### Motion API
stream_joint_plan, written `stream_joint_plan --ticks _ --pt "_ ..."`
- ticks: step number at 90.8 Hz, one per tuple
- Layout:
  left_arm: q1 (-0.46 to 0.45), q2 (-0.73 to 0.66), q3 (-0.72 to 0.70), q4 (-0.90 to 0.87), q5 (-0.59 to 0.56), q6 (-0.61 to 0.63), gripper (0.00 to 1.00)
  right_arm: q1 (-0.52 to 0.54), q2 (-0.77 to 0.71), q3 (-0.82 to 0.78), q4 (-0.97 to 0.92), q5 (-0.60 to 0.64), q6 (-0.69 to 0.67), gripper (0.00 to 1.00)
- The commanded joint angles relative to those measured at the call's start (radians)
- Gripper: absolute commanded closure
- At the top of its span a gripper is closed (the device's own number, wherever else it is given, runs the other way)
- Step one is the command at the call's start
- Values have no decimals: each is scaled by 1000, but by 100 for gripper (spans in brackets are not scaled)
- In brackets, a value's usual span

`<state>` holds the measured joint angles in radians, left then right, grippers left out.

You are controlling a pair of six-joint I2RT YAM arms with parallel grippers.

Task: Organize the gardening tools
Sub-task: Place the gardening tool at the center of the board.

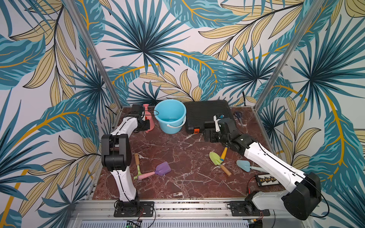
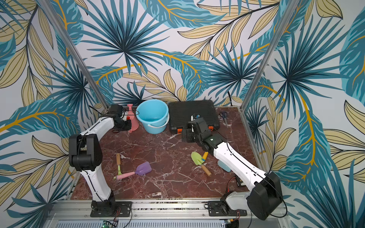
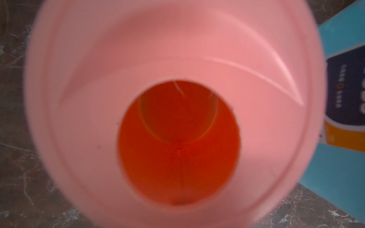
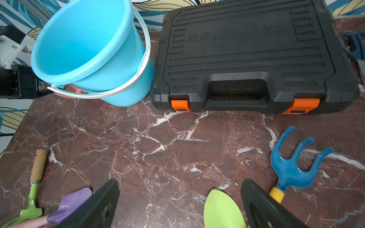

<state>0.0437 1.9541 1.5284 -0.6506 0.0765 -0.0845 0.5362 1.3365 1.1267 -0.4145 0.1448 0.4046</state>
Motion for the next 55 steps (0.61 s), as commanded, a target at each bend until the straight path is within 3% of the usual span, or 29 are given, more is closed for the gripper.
stream_joint_plan --ticks 1,21,29,35,43,49,55 --pt "-6 -7 39 -21 -43 48 95 4 15 0 -25 -4 7 1" --pt "-7 -5 28 -35 -61 63 89 5 35 3 -11 -14 -1 1" --pt "-7 -10 27 -40 -65 60 64 4 44 10 -9 -11 -4 1" --pt "-9 -22 19 -38 -61 58 56 5 51 15 -6 -13 -1 1" --pt "-7 -45 8 -35 -58 51 35 5 58 12 -4 -11 9 0" --pt "-8 -68 5 -39 -55 40 31 5 62 6 -5 4 20 0" --pt "-7 -94 1 -47 -59 14 17 5 66 1 -26 40 37 1"
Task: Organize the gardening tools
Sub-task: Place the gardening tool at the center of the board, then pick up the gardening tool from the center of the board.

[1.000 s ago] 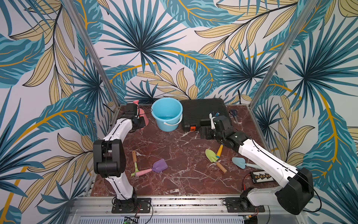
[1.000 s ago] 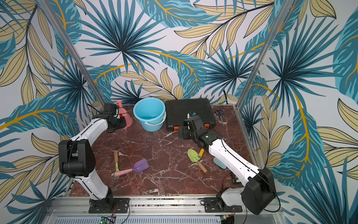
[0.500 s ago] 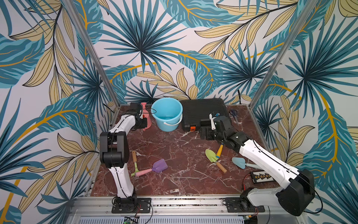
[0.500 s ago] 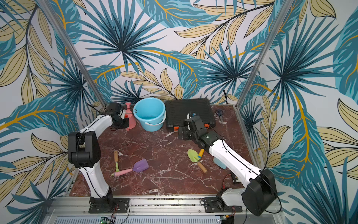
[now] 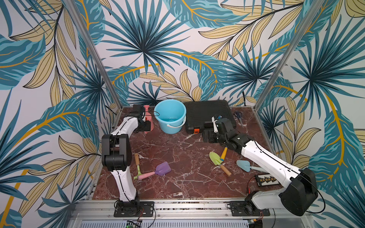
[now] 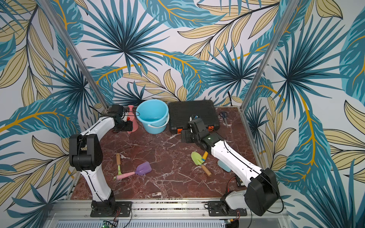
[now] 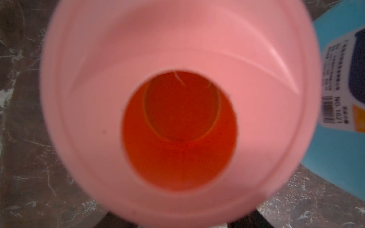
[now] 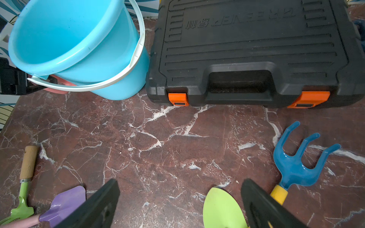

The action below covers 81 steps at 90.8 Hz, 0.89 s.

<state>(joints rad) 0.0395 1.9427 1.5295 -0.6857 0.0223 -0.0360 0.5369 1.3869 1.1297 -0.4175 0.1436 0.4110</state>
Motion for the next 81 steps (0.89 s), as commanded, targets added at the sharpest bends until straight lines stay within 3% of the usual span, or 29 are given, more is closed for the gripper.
stream_joint_plan --ticks 1,5,8,22,36,56,81 --pt "-3 -87 -2 -13 -4 -40 14 3 17 -1 -28 47 33 1" --pt "-4 -112 -14 -17 -1 -64 2 4 20 -2 -53 76 44 0" --pt "-4 -136 -29 -17 -2 -87 0 4 21 -4 -67 100 53 0" --pt "-3 -259 -131 12 6 -198 0 3 23 -34 -126 168 91 0" --pt "-4 -367 -219 -18 -106 -328 0 -13 51 -58 -203 228 175 1" --pt "1 -549 -358 12 -206 -451 0 -64 155 -62 -292 210 273 12" --pt "2 -676 -340 -5 -183 -562 0 -130 227 -117 -279 176 363 23"
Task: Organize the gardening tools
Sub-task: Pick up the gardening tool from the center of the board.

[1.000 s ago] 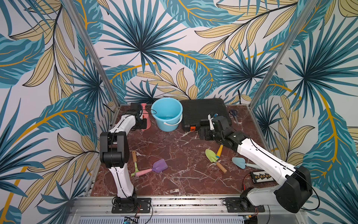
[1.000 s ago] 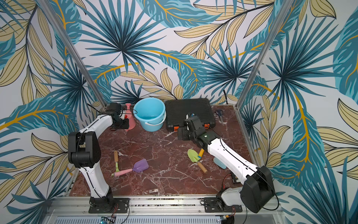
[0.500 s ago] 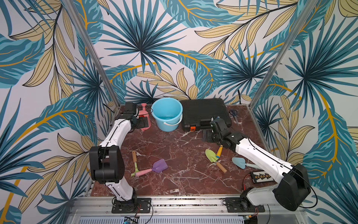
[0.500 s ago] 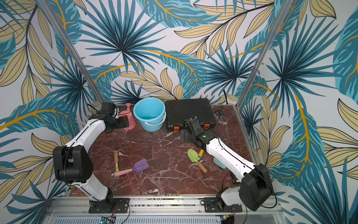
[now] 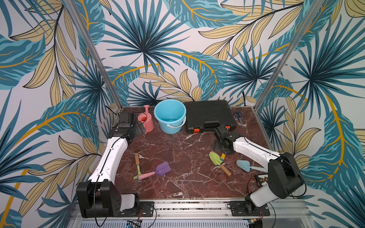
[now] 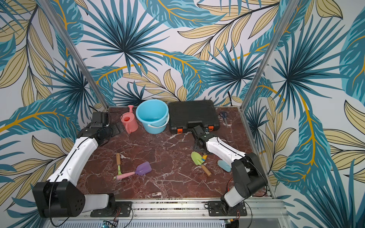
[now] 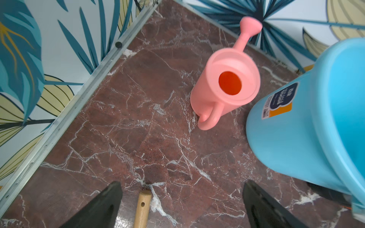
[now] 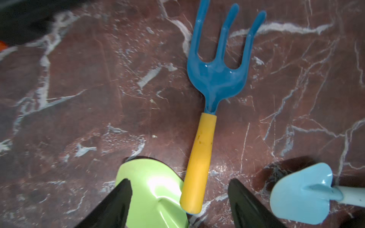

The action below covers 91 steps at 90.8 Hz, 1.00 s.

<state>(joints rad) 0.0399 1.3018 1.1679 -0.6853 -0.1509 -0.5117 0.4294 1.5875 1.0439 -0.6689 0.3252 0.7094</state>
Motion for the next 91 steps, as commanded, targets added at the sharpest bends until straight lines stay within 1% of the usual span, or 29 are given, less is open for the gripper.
stream_joint_plan --ticks 1,7,12,16,23,34,46,55,64,70,74,80,86,91 --pt "2 -37 21 -6 -7 -90 0 -26 29 -33 -25 -8 67 23" --pt "3 -61 9 11 30 -98 0 -43 47 -41 3 -28 68 25" --pt "3 -78 -7 36 96 -92 0 -54 70 -40 21 -52 66 28" --pt "3 -89 -17 47 123 -98 0 -60 90 -33 31 -72 66 31" --pt "0 -104 -15 60 161 -89 0 -62 115 -27 36 -85 72 34" --pt "-9 -128 27 59 169 -71 0 -70 129 -43 47 -101 91 41" --pt "-24 -125 88 57 211 -62 0 -82 118 -73 69 -111 96 54" --pt "-83 -103 140 39 185 -31 0 -85 99 -85 77 -115 92 64" --pt "-146 -69 195 29 150 -18 0 -88 68 -96 77 -109 93 81" --pt "-178 -44 223 39 155 -20 0 -93 45 -105 70 -93 94 90" --pt "-193 -32 231 68 180 -24 0 -94 20 -108 57 -79 94 96" --pt "-208 -21 227 130 225 -51 0 -94 -22 -110 35 -57 89 100" --pt "-218 -1 235 176 279 -63 0 -92 -75 -110 21 -34 73 100" --pt "-236 23 260 180 308 -65 0 -90 -121 -108 18 -18 43 100"
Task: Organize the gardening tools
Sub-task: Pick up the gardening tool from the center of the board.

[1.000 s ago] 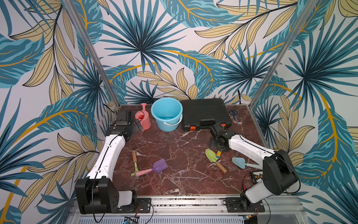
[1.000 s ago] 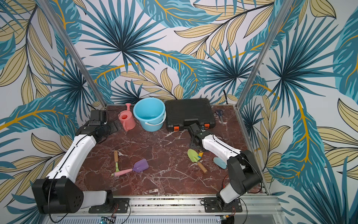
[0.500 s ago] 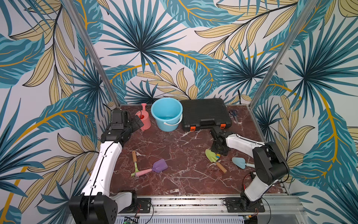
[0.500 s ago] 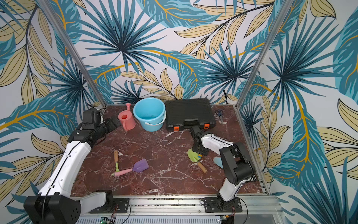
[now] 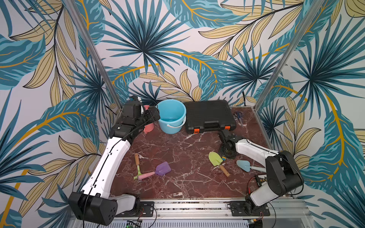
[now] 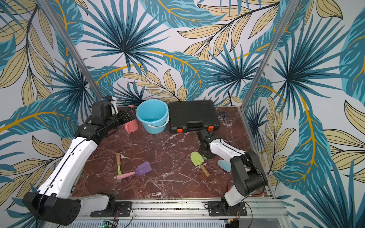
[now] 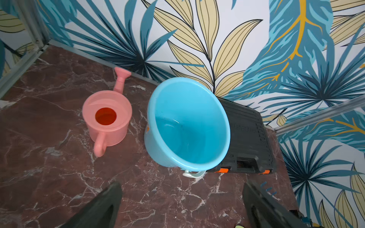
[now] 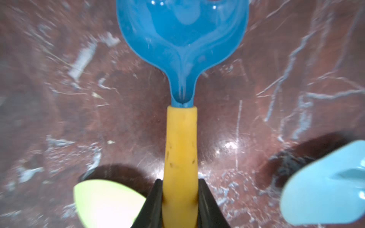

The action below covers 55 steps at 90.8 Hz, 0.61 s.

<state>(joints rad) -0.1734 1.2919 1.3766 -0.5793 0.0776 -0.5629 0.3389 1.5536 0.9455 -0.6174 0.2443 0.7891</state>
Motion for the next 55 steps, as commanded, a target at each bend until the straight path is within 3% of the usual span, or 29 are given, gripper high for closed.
stream_joint_plan --ticks 1,24,55 --pt "-28 39 59 71 81 -13 0 2 -100 -9 -33 66 -45 100" --pt "-124 126 129 86 110 7 2 91 -277 65 46 99 -241 100" --pt "-223 216 147 128 200 17 15 256 -184 228 131 27 -418 100"
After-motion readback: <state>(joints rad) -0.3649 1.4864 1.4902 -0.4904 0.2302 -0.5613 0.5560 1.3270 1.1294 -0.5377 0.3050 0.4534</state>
